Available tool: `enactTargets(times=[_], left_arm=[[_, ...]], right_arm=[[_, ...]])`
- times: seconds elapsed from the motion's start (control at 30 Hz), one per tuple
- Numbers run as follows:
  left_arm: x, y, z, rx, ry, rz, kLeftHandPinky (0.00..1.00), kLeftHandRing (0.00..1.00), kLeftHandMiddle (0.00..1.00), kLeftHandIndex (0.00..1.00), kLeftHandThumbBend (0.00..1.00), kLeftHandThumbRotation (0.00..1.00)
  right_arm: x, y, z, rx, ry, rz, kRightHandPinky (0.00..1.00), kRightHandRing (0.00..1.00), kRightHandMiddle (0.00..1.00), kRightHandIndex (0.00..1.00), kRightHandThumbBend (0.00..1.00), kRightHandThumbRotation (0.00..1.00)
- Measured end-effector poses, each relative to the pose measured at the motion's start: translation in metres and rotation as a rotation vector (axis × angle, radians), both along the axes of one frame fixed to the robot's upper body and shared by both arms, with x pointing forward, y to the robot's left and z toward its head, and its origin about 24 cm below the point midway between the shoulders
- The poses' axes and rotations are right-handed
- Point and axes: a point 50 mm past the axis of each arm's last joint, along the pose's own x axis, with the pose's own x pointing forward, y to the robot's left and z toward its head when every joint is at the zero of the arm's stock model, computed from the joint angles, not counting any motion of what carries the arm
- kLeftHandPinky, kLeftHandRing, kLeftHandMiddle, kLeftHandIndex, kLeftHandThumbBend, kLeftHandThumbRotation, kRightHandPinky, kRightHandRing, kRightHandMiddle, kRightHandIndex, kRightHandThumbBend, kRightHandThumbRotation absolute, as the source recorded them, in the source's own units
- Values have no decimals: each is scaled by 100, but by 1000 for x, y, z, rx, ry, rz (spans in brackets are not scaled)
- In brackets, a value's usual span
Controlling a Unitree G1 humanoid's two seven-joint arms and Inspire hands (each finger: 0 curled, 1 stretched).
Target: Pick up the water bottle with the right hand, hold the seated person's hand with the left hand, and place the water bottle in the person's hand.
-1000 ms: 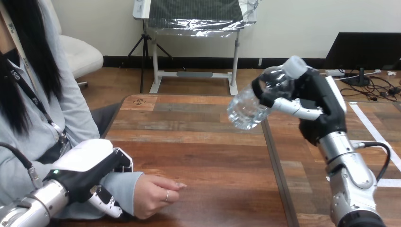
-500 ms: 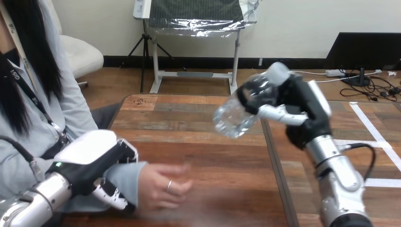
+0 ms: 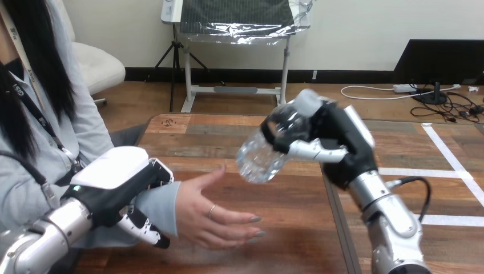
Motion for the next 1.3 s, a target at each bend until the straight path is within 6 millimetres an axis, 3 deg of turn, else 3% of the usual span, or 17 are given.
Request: enactTargets(times=[0.4, 1.3], left_arm=[[7, -2, 7, 17, 6, -4, 20, 25, 31, 31, 90, 0], [17, -12, 19, 4, -31, -24, 21, 25, 30, 31, 91, 0]], right_arm=[[-5, 12, -9, -17, 23, 39, 25, 30, 38, 42, 82, 0], [-18, 18, -23, -37, 41, 79, 24, 28, 36, 42, 83, 0]])
